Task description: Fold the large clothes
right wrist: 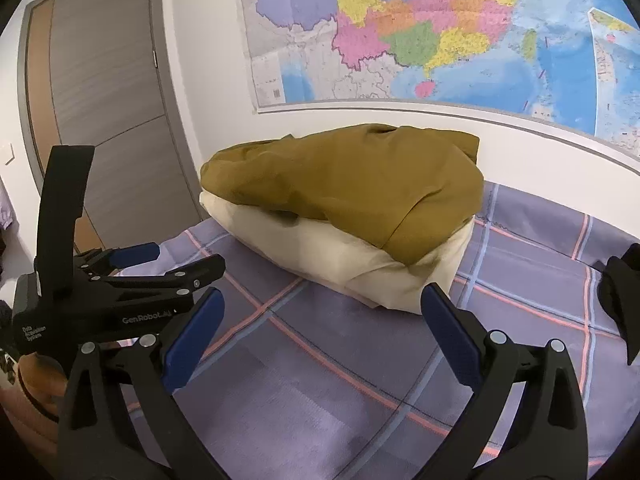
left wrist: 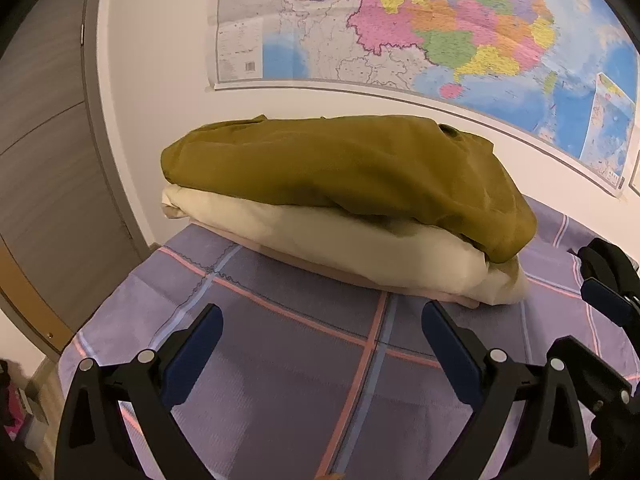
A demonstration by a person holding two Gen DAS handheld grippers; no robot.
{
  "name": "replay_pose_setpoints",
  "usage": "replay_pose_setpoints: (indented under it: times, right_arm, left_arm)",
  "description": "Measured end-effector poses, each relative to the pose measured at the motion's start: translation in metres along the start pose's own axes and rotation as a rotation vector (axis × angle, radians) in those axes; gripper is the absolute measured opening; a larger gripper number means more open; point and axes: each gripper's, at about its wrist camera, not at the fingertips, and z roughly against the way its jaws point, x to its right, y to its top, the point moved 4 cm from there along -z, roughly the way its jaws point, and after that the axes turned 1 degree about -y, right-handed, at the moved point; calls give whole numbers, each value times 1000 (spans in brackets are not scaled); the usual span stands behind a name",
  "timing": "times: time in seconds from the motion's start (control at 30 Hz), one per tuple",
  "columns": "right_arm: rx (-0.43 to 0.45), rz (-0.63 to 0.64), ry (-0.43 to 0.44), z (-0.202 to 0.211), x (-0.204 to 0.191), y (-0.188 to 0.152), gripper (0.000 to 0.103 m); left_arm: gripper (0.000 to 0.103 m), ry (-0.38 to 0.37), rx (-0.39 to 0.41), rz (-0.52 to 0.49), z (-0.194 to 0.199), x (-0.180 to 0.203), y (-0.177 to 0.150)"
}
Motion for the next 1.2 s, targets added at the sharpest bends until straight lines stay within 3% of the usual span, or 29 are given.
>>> replay_pose_setpoints:
  times: [1.2]
  right_arm:
    - [-8,-20,22,15,-7,-19,97]
  left_arm:
    - [96,46,37,-44,21,5,-9]
